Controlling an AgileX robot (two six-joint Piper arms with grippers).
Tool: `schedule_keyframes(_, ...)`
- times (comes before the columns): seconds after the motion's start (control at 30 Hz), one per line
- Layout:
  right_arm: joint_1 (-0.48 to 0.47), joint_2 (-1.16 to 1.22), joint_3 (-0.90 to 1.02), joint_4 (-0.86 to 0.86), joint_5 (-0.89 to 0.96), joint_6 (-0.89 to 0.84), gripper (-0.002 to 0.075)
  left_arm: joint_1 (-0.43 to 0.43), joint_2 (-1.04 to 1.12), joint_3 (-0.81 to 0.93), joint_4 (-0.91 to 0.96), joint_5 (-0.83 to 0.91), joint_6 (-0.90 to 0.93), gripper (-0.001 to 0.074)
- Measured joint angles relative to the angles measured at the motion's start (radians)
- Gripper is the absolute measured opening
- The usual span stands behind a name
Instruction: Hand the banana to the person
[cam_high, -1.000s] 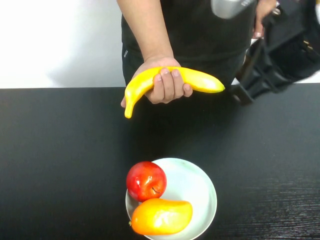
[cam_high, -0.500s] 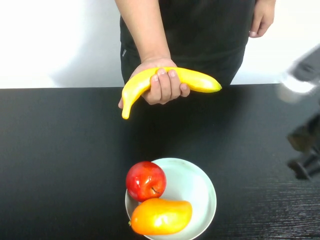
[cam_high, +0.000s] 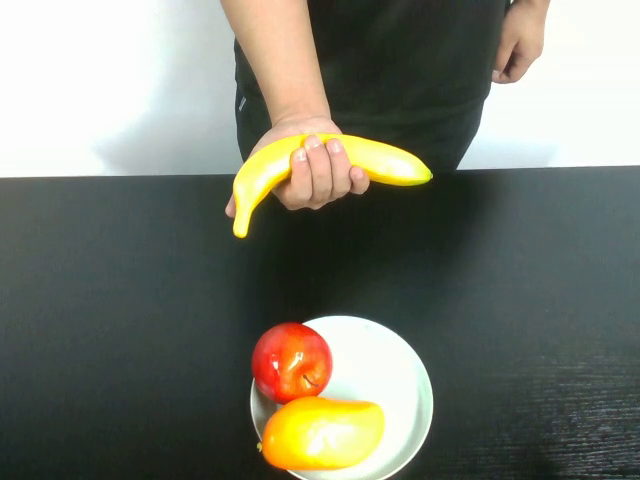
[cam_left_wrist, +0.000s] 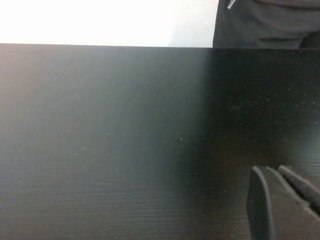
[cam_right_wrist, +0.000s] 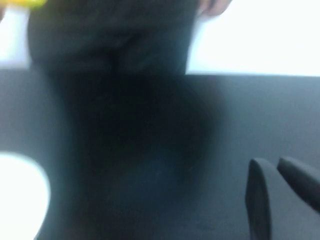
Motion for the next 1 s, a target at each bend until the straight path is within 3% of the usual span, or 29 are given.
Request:
schedule_keyframes(0.2,-0.044,-0.175,0.035,-0.031,0.188,-0.012,-0.0008,0.000,0.000,0.000,0.000,0.000,0.000,-0.0004)
schedule_keyframes(0.37,-0.046,-0.179,0.035,-0.108,0.344,-0.014,-0.0008,0.000,-0.001,0.000,0.000,0.000,0.000,-0.0004)
schedule_keyframes(1.0,-0.046,-0.179,0.035,-0.113,0.342,-0.017,-0.0008,0.000,-0.001,0.000,0.000,0.000,0.000,-0.0004)
